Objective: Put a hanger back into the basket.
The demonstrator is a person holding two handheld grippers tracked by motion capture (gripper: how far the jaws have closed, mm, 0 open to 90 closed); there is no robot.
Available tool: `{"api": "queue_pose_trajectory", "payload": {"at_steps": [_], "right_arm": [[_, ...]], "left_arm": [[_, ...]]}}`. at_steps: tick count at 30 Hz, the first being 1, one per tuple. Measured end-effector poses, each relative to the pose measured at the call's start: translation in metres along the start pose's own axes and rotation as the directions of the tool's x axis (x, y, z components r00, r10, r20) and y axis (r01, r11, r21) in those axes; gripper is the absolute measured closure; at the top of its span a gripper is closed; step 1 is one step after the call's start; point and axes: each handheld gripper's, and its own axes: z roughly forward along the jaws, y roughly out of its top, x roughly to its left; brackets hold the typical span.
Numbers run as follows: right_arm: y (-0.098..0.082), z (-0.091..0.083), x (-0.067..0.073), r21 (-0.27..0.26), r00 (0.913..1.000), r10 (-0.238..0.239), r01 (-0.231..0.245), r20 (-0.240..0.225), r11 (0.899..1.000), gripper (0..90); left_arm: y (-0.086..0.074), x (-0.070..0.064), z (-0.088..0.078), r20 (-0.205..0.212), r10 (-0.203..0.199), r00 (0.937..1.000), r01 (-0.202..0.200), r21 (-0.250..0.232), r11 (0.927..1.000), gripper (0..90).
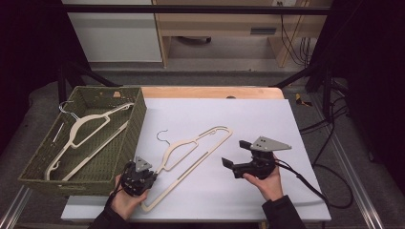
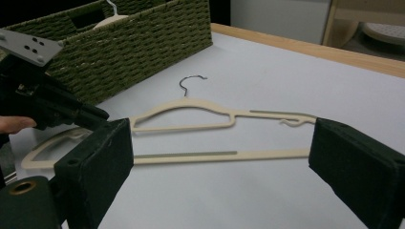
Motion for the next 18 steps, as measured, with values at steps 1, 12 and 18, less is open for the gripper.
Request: {"api": "queue_pose_trajectory", "payload": {"at_steps": [1,12,18], "right_arm": [[0.004,0.01,0.003,0.007,0.9999,-0.006,0.006,-0.015,1.0,9.2],[0.019,0.07,0.021,0.049,0.9977,-0.001,0.005,-0.068,0.999,13.5],[0.026,0.103,0.031,0.073,0.9959,0.012,-0.005,-0.09,0.997,17.2]], "left_arm": [[0.002,0.0,-0.006,-0.004,0.002,1.0,-0.003,-0.022,0.9998,79.3],[0.01,-0.004,-0.033,-0.019,0.011,0.9998,-0.013,-0.13,0.9915,79.4],[0.013,-0.013,-0.043,-0.04,0.037,0.9985,-0.043,-0.173,0.9839,79.4]]}}
